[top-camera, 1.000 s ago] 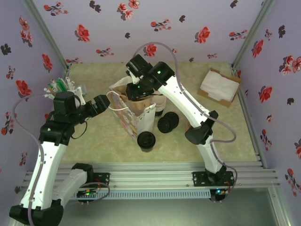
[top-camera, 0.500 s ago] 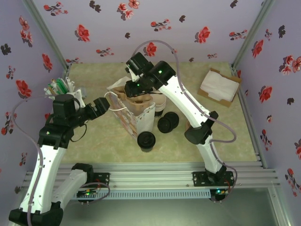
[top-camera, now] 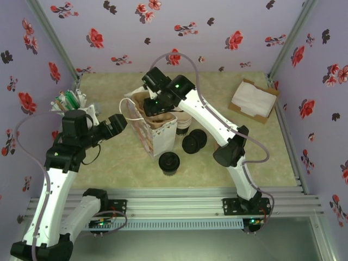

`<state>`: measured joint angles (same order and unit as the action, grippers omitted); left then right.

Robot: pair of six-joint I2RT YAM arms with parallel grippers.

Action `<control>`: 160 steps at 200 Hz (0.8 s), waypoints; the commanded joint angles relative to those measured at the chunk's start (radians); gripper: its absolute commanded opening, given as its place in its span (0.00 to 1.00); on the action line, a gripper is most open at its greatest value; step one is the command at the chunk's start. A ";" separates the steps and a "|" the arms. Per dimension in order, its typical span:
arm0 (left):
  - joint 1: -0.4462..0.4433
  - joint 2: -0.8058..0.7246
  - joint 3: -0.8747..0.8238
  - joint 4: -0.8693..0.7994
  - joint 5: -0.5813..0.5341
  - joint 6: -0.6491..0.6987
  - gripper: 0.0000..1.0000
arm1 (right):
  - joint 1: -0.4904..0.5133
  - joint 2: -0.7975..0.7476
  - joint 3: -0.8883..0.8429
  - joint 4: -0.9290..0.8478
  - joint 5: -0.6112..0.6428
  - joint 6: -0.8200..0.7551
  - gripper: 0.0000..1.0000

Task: Pack the takeout coffee

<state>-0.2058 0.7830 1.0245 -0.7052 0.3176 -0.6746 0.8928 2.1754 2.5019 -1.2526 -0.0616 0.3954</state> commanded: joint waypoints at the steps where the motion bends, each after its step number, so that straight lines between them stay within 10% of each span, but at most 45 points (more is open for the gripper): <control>1: -0.007 -0.004 -0.019 0.006 0.005 0.014 0.89 | 0.008 0.003 -0.002 0.018 0.041 0.000 0.35; 160: -0.009 -0.006 -0.024 -0.004 0.004 0.018 0.89 | 0.018 0.021 -0.083 0.096 0.119 -0.008 0.34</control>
<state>-0.2077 0.7837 1.0103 -0.7055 0.3176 -0.6746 0.9035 2.1754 2.4348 -1.1778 0.0238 0.3935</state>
